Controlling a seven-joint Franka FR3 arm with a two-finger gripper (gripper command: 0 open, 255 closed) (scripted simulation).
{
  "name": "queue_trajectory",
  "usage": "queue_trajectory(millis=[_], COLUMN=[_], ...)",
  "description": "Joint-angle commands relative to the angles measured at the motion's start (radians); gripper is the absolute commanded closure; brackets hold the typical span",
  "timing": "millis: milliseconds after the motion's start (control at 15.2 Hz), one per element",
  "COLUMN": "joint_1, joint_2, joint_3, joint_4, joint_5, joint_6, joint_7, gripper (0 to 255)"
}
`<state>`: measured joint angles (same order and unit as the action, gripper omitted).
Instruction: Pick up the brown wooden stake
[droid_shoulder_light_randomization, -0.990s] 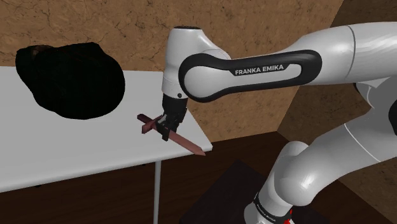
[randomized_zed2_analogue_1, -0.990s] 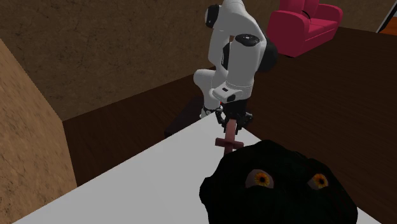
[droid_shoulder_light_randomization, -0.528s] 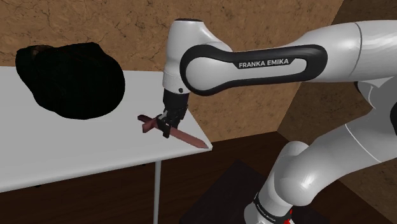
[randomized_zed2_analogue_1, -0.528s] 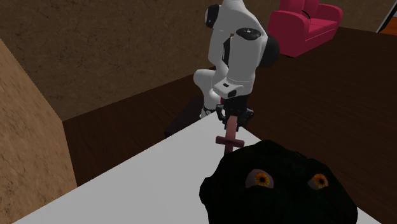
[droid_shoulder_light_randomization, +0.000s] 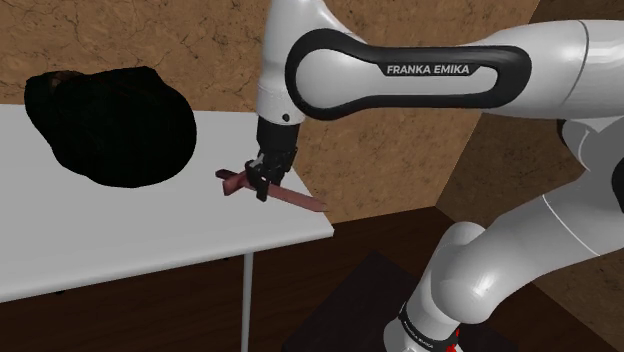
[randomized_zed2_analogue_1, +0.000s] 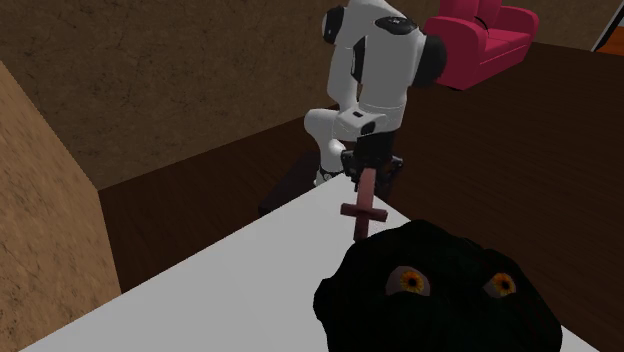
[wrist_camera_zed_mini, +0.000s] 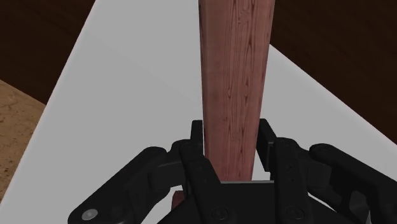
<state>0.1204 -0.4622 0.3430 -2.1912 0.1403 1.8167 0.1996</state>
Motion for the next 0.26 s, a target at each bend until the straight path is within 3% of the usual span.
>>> queue_trajectory(millis=[0, 198], joint_1=[-0.001, -0.002], joint_2=[0.0, 0.001], joint_3=[-0.003, -0.004], joint_4=[0.028, 0.044], joint_5=[-0.002, -0.003], joint_6=[-0.029, -0.044], joint_7=[0.0, 0.001], gripper=[255, 255])
